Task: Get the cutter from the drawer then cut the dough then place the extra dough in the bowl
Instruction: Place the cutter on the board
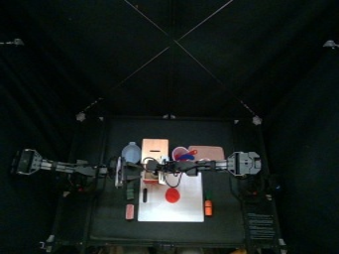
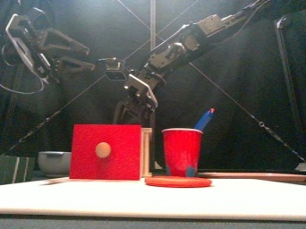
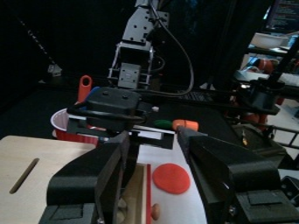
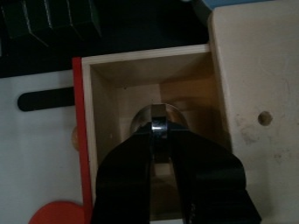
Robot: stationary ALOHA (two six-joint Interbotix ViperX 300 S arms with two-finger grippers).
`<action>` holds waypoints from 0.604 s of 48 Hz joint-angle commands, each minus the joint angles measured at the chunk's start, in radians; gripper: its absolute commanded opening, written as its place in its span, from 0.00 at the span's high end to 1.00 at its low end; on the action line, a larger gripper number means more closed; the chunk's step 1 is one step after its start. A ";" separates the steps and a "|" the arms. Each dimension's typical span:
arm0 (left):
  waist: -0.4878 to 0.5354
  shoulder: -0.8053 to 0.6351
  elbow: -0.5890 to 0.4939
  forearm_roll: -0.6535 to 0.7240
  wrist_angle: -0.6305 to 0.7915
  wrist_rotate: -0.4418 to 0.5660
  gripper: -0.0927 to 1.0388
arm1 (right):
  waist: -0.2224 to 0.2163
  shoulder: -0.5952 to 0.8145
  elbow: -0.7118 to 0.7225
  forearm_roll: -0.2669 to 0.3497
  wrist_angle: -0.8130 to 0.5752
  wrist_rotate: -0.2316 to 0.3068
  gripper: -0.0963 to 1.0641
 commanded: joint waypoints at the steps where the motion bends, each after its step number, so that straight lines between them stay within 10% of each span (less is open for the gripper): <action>1: -0.002 0.000 -0.012 0.002 -0.008 0.003 0.17 | 0.000 -0.123 -0.008 -0.017 0.003 0.003 0.49; 16: 0.008 0.000 0.002 0.000 -0.002 0.003 0.17 | 0.028 -0.390 0.172 -0.037 0.075 0.009 0.49; 29: 0.025 0.008 -0.023 -0.008 -0.002 0.005 0.17 | 0.173 -0.561 0.575 -0.006 0.037 0.038 0.48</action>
